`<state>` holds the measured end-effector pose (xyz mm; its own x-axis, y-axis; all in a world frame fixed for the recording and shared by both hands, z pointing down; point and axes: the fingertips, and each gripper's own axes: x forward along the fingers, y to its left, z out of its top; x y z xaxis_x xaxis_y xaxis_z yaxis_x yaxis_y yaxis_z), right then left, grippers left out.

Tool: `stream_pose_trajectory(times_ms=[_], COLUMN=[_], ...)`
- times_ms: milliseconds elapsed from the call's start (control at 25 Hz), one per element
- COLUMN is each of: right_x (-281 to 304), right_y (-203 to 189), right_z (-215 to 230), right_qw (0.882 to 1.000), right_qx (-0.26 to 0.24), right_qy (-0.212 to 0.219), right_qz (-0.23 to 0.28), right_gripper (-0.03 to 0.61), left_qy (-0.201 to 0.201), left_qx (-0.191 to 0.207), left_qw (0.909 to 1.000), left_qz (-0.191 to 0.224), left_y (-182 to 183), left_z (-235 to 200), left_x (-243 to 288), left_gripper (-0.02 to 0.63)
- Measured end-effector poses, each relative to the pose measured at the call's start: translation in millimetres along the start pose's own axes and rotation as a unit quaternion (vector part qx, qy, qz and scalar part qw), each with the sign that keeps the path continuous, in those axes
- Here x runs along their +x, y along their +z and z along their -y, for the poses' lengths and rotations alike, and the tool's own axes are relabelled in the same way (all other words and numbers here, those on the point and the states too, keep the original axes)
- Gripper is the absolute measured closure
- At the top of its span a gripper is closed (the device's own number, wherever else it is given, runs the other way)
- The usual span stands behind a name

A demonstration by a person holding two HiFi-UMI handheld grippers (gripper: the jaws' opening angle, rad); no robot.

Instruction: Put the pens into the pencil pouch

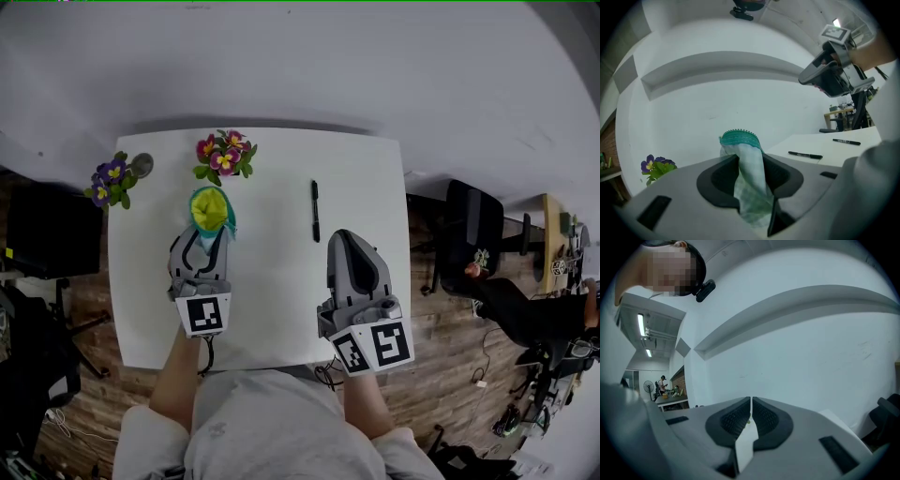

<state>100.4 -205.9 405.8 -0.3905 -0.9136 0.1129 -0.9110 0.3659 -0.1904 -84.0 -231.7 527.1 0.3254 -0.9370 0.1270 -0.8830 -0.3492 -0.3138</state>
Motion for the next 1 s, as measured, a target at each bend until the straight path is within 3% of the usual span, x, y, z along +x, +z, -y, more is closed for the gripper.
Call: stream_pose_trajectory(times_ms=[320, 720, 1000], right_x=[9.2, 22.5, 32.3], right_y=[0.8, 14.3, 11.3], right_z=[4.3, 17.7, 22.3], right_qw=[1.000, 1.000, 0.992], right_qx=[0.002, -0.019, -0.101], right_qy=[0.005, 0.020, 0.075], right_qz=[0.000, 0.011, -0.015], right_gripper=[0.546, 0.546, 0.546], left_qy=[0.006, -0.044, -0.081], left_qx=[-0.101, -0.127, -0.136], left_qw=[0.9937, 0.9861, 0.9787], left_qz=[0.048, 0.097, 0.131], left_y=[30.9, 79.6, 110.7], left_z=[-10.5, -10.4, 4.0], left_x=[-11.6, -24.5, -25.8], left_gripper=[0.449, 0.446, 0.446])
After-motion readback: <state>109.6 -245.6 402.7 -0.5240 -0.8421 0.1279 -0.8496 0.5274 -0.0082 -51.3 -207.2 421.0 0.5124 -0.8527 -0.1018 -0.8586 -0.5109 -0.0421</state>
